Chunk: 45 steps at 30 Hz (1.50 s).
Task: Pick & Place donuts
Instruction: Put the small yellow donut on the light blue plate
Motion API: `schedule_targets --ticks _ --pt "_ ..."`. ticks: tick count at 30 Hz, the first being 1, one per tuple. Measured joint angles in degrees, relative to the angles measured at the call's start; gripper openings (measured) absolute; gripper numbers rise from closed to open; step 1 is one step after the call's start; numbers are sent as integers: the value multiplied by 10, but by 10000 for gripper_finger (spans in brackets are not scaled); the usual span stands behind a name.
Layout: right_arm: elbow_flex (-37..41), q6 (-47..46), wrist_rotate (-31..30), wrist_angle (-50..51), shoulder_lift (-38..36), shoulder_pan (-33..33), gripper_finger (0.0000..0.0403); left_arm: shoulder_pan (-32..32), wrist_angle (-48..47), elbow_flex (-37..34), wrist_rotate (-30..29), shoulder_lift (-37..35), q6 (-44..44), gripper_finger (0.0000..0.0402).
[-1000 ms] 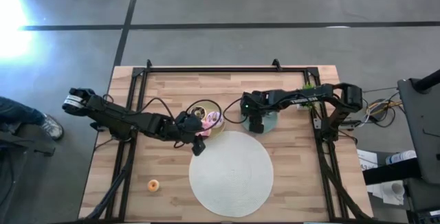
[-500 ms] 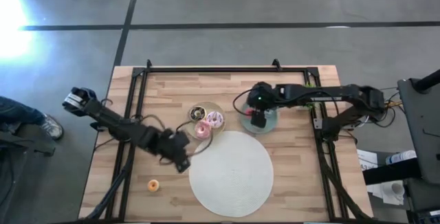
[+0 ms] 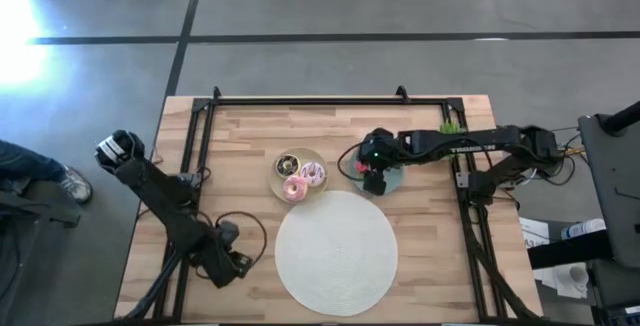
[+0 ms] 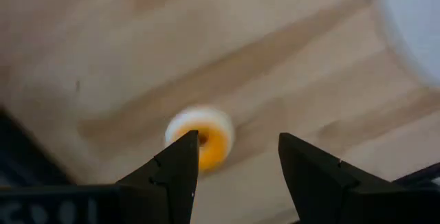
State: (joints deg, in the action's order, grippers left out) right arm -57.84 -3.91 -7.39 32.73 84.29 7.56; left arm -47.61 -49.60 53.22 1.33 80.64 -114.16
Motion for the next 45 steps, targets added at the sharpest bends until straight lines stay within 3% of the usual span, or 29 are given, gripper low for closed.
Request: schedule_targets --ticks 11,20,31,45 --pt "0 8 -1 -1 9 -10 235 -11 15 67 41 114 -29 174" --pt "0 14 -1 -1 9 -10 233 -11 -32 112 82 202 -36 174" --pt "0 24 -1 0 9 -10 233 -11 -127 155 78 211 -47 174" --pt "0 13 -1 0 9 -10 233 -10 -99 137 62 224 -44 174"
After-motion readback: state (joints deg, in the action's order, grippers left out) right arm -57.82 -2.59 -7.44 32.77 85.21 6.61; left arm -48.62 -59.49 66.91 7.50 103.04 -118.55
